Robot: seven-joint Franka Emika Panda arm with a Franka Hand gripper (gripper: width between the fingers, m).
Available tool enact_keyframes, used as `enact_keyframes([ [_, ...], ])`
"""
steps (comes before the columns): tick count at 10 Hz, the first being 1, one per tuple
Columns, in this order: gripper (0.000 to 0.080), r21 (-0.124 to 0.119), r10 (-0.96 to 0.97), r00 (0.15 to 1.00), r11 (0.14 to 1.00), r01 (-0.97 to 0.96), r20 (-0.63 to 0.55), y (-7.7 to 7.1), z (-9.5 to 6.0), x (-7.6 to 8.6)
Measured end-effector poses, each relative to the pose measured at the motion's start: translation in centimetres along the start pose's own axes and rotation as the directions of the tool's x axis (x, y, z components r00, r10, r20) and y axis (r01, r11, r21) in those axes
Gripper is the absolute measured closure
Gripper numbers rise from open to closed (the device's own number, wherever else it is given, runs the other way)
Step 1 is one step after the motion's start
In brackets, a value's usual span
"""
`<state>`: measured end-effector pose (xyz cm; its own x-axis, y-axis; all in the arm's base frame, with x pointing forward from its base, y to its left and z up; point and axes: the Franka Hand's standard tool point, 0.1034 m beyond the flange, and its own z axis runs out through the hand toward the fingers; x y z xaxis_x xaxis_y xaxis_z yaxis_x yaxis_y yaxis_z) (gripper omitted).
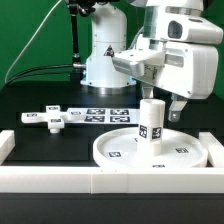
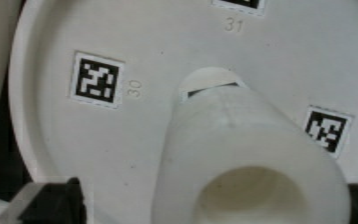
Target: Assemble round table
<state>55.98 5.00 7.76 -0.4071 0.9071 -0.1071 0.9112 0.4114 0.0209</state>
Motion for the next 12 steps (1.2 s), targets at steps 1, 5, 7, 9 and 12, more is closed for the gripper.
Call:
enact_keyframes([
  [1, 0.0151, 0.002, -0.057, 0.998, 0.998, 0.057, 0.004, -0.1, 0.05, -0.25],
  [5, 0.0151, 0.009, -0.192, 0.981, 0.981, 0.191, 0.016, -0.38, 0.13, -0.97],
  [7, 0.0394, 0.009, -0.189, 0.982, 0.982, 0.189, 0.016, -0.4, 0.14, -1.01],
  [9, 0.0392, 0.009, -0.17, 0.985, 0.985, 0.169, 0.016, -0.41, 0.14, -1.04],
  [12, 0.0392, 0.008, -0.121, 0.993, 0.993, 0.121, 0.015, -0.42, 0.18, -1.08],
])
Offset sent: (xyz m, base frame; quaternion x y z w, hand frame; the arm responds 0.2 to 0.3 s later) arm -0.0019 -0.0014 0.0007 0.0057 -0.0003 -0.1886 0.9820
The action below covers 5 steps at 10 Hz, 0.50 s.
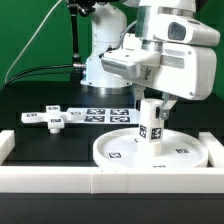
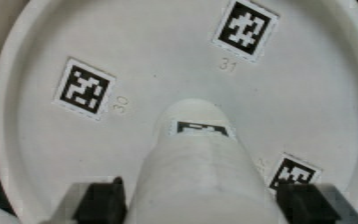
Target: Assemble round table
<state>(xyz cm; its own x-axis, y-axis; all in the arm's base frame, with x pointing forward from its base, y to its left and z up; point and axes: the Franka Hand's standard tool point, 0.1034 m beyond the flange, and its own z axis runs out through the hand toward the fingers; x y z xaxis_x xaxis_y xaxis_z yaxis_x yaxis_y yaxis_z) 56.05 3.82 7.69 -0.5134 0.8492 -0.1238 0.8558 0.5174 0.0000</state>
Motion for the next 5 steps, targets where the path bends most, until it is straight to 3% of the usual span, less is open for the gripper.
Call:
enact_keyframes([
  [3, 0.0392, 0.002, 0.48, 0.877, 0.877, -0.48, -0.003, -0.02, 0.17, -0.03],
  [5, 0.039, 0.011, 0.749, 0.663, 0.662, -0.749, 0.008, 0.02, 0.09, 0.26],
])
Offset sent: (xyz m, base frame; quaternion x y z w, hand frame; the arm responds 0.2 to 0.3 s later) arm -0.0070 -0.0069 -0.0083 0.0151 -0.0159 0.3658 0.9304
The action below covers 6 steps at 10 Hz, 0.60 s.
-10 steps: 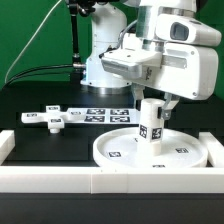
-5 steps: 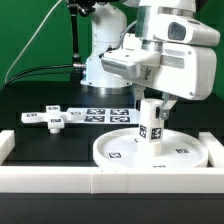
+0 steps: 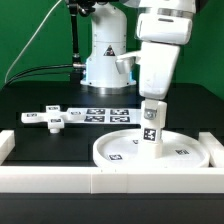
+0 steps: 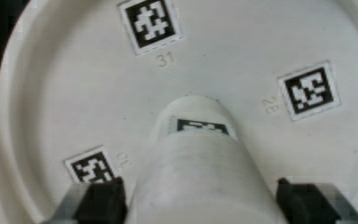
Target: Assemble round table
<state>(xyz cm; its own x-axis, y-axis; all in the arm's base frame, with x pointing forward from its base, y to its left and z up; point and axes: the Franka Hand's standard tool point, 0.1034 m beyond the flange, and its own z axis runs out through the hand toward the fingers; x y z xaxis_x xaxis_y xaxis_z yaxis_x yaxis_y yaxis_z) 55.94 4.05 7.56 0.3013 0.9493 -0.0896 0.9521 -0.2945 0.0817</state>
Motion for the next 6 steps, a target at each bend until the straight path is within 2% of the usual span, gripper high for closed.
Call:
enact_keyframes([
  [2, 0.039, 0.0, 0.206, 0.979, 0.979, -0.206, 0.002, -0.2, -0.02, -0.07],
  [6, 0.039, 0.01, 0.434, 0.901, 0.901, -0.434, -0.003, -0.21, -0.03, 0.0],
])
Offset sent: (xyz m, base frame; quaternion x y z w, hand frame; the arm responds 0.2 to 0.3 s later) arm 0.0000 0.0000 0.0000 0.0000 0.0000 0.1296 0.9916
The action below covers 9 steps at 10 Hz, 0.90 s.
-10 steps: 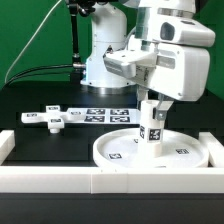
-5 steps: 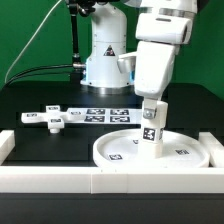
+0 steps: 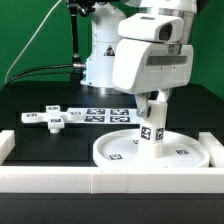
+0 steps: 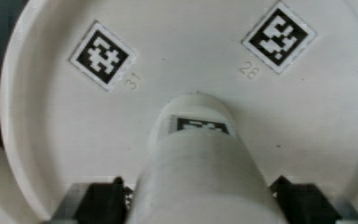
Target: Assemble round table
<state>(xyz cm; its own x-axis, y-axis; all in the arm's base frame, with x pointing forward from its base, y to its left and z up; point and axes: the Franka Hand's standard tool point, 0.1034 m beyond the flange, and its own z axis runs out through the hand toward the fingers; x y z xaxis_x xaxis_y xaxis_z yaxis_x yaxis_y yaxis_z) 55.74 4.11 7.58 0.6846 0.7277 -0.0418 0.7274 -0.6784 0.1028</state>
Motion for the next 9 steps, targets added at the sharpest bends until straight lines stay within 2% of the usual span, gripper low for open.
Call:
enact_keyframes([
  [3, 0.039, 0.033, 0.319, 0.948, 0.947, -0.32, 0.02, -0.2, 0.0, -0.1],
  [4, 0.039, 0.047, 0.473, 0.88, 0.879, -0.475, 0.051, -0.5, 0.1, -0.2],
  [6, 0.039, 0.043, 0.653, 0.752, 0.752, -0.658, 0.097, -1.0, 0.0, -0.5],
  [9, 0.039, 0.037, 0.778, 0.619, 0.619, -0.785, 0.105, -1.0, 0.0, -0.4],
])
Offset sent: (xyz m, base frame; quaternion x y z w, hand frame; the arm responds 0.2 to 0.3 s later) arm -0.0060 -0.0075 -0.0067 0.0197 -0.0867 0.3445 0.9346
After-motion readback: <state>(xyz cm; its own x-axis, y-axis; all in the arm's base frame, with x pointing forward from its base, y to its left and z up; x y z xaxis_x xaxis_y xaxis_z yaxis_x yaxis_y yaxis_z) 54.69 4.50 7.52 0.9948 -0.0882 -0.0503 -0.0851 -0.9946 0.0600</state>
